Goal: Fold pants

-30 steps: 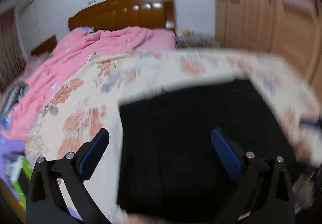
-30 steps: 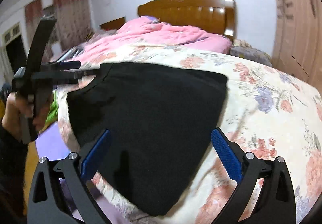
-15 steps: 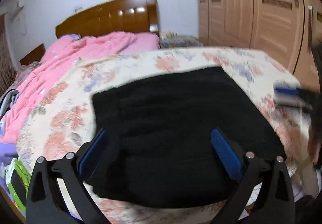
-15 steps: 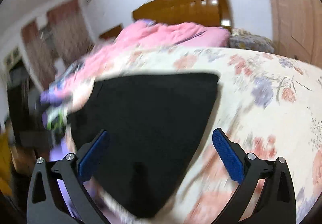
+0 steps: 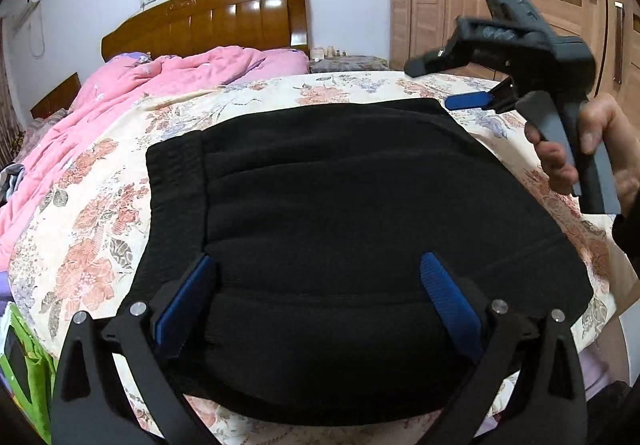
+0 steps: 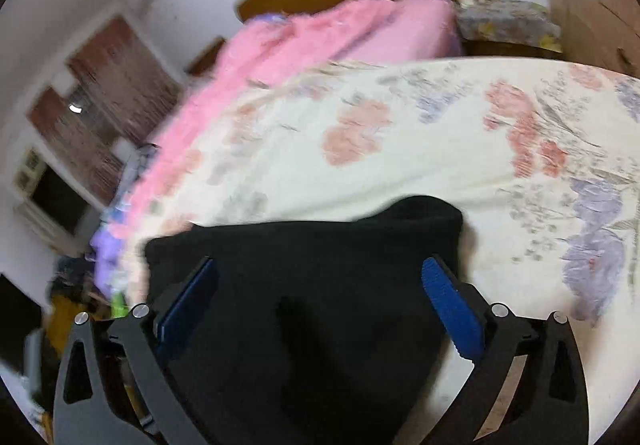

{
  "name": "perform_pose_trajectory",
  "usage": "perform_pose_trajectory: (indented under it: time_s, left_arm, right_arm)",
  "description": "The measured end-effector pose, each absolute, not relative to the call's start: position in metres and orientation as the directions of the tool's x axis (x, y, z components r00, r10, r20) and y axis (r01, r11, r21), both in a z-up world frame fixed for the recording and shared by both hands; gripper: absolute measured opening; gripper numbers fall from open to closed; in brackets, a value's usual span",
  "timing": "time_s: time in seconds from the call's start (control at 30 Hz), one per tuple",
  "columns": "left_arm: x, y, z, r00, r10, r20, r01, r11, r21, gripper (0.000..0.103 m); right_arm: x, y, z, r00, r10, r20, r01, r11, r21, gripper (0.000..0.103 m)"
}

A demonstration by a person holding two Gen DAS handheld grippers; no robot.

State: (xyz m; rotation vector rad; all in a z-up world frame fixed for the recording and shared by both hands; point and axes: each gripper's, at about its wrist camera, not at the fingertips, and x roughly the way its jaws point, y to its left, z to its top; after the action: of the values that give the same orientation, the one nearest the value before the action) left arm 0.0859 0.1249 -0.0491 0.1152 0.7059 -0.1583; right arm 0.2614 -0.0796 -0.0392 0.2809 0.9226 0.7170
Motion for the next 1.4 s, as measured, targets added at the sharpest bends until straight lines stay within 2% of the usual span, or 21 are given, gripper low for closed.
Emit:
perform_pose_trajectory:
  time_s: [0.07, 0.23, 0.33, 0.37, 0.43, 0.5, 0.53, 0.6, 0.67, 0.8, 0.97, 1.07, 1.17, 1.3, 1.4]
  left_arm:
    - [0.089, 0.125, -0.049, 0.748, -0.102, -0.656, 0.182, 0.982, 0.055, 0.102]
    - [0.088, 0.125, -0.049, 0.747, -0.101, -0.657, 0.182, 0.982, 0.055, 0.102]
    - [0.088, 0.123, -0.049, 0.749, -0.093, -0.656, 0.172, 0.983, 0.058, 0.102]
    - [0.089, 0.123, -0.049, 0.750, -0.089, -0.656, 0.169, 0.984, 0.059, 0.102]
    - [0.089, 0.122, -0.049, 0.752, -0.082, -0.654, 0.162, 0.985, 0.062, 0.102]
    - [0.089, 0.123, -0.049, 0.752, -0.080, -0.654, 0.159, 0.985, 0.062, 0.102]
    - [0.087, 0.122, -0.048, 0.750, -0.078, -0.656, 0.157, 0.986, 0.063, 0.102]
    - [0.086, 0.120, -0.047, 0.749, -0.073, -0.659, 0.154, 0.986, 0.066, 0.102]
    - [0.085, 0.119, -0.044, 0.753, -0.064, -0.655, 0.148, 0.986, 0.075, 0.102]
    - [0.067, 0.113, -0.033, 0.786, -0.011, -0.618, 0.102, 0.988, 0.112, 0.102]
    - [0.029, 0.106, 0.001, 0.878, 0.113, -0.465, -0.029, 0.983, 0.184, 0.102]
    - [0.007, 0.109, 0.028, 0.908, 0.197, -0.369, -0.141, 0.974, 0.175, 0.102]
    - [-0.011, 0.103, 0.048, 0.915, 0.286, -0.286, -0.238, 0.952, 0.191, 0.102]
    - [-0.015, 0.090, 0.047, 0.916, 0.280, -0.289, -0.231, 0.954, 0.190, 0.102]
    - [-0.014, 0.085, 0.026, 0.898, 0.243, -0.366, -0.203, 0.968, 0.145, 0.102]
  right_arm:
    - [0.274, -0.069, -0.058, 0.365, 0.581, -0.727, -0.423, 0.800, 0.427, 0.098]
    - [0.253, -0.093, -0.027, 0.494, 0.580, -0.648, -0.311, 0.814, 0.491, 0.098]
    - [0.197, -0.095, 0.002, 0.517, 0.690, -0.506, -0.448, 0.722, 0.528, 0.099]
    - [0.188, -0.090, 0.000, 0.479, 0.715, -0.510, -0.483, 0.700, 0.527, 0.099]
    - [0.184, -0.079, -0.015, 0.395, 0.717, -0.574, -0.509, 0.691, 0.513, 0.099]
    - [0.196, -0.081, -0.045, 0.345, 0.668, -0.659, -0.444, 0.735, 0.513, 0.099]
    - [0.202, -0.089, -0.056, 0.349, 0.659, -0.667, -0.400, 0.748, 0.530, 0.097]
    - [0.200, -0.113, -0.054, 0.404, 0.700, -0.588, -0.347, 0.712, 0.610, 0.097]
    - [0.181, -0.128, -0.036, 0.503, 0.628, -0.594, -0.298, 0.771, 0.563, 0.098]
    - [0.114, -0.137, 0.004, 0.639, 0.590, -0.493, -0.369, 0.798, 0.477, 0.099]
    - [0.036, -0.133, 0.036, 0.824, 0.403, -0.399, -0.338, 0.914, 0.225, 0.099]
    - [0.008, -0.132, 0.052, 0.875, 0.338, -0.346, -0.303, 0.941, 0.154, 0.099]
    - [-0.003, -0.123, 0.054, 0.894, 0.301, -0.333, -0.282, 0.954, 0.107, 0.099]
    - [-0.016, -0.109, 0.027, 0.896, 0.242, -0.374, -0.245, 0.969, 0.039, 0.099]
    - [-0.022, -0.098, 0.001, 0.873, 0.224, -0.434, -0.248, 0.969, 0.001, 0.099]
